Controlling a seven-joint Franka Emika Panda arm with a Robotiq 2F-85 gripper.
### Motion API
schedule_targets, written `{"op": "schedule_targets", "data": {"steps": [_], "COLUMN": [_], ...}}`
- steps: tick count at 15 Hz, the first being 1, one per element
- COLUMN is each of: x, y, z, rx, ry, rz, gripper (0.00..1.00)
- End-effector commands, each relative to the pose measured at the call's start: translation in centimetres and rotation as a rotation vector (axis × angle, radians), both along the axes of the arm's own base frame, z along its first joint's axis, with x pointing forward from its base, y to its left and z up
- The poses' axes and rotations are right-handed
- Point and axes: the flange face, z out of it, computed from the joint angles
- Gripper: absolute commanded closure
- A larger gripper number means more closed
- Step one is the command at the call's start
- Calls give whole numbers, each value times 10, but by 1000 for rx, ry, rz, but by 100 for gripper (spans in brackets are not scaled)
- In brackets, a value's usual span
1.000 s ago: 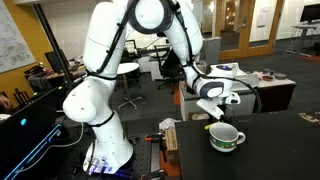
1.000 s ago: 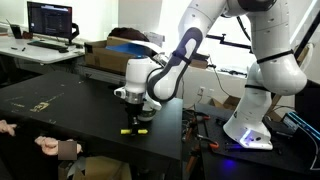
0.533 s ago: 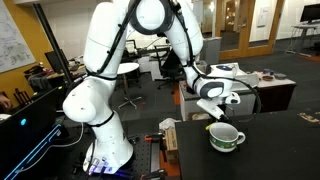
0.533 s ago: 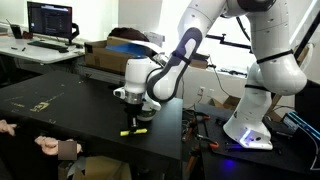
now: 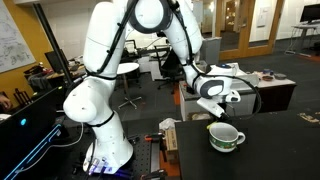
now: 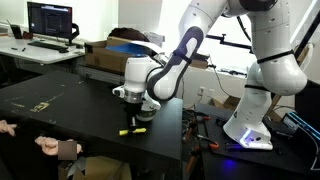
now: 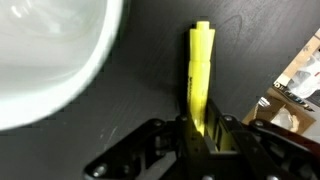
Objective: Put the marker in the mug
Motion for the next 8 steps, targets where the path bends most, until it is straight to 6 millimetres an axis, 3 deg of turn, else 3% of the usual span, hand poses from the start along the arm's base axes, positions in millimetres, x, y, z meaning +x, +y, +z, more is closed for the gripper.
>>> {"op": "schedule_targets", "data": {"steps": [1, 8], "x": [-6, -19], "y": [2, 10], "z": [24, 58], "rx": [-32, -61], "ry": [-47, -135], "rz": [-8, -5], "gripper": [95, 95]}}
